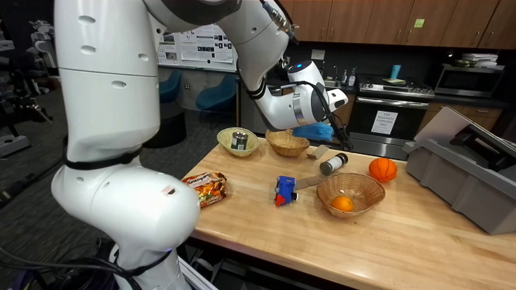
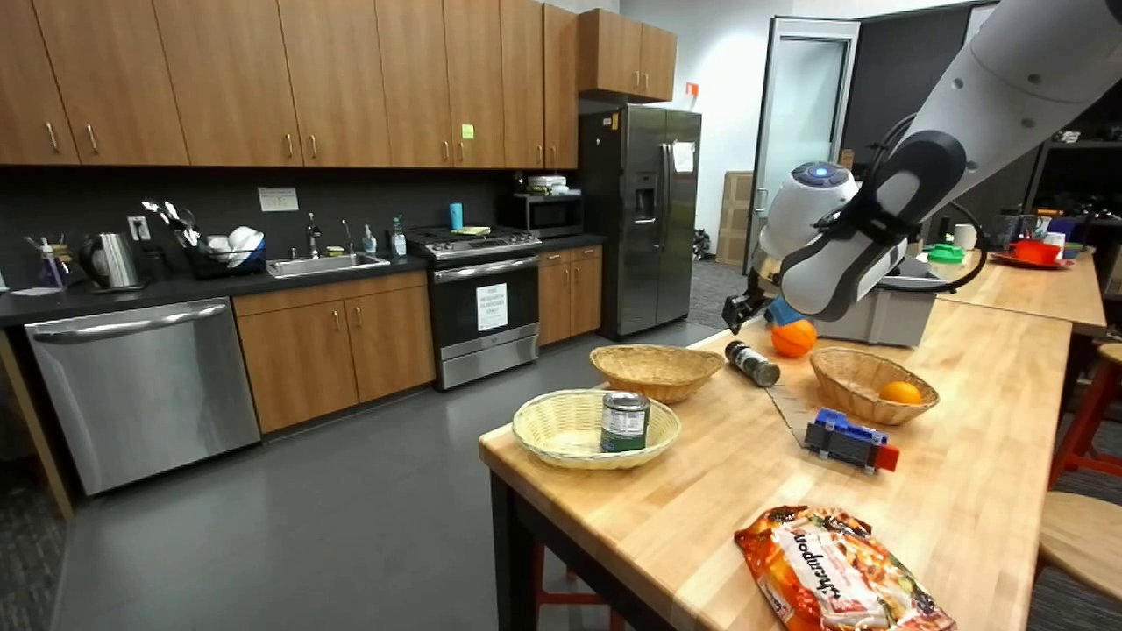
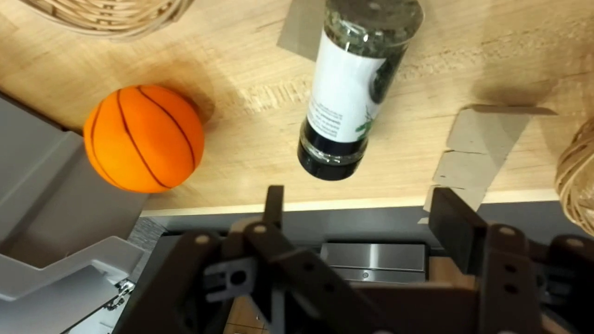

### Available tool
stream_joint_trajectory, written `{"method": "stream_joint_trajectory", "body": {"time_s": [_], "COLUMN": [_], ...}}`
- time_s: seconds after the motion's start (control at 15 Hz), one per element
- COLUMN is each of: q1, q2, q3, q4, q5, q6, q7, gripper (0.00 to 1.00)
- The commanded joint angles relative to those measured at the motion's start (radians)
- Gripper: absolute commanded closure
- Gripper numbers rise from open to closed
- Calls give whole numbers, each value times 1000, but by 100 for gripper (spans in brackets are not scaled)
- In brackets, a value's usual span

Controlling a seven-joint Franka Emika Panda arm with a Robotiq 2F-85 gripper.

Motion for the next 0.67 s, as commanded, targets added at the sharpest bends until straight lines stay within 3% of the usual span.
{"method": "stream_joint_trajectory", "body": {"time_s": [0.0, 0.2, 0.27, 0.53, 0.6], "q1": [5, -4, -98, -172, -172], "q2": [-42, -55, -88, -169, -88], "q3": [31, 61, 187, 343, 326], "q4": [-29, -44, -76, -133, -87], "q5": [8, 22, 105, 303, 236], "q6": [-53, -89, -118, -248, -177], "q7": [-51, -101, -227, -505, -385], "gripper": [0, 0, 0, 0, 0]}}
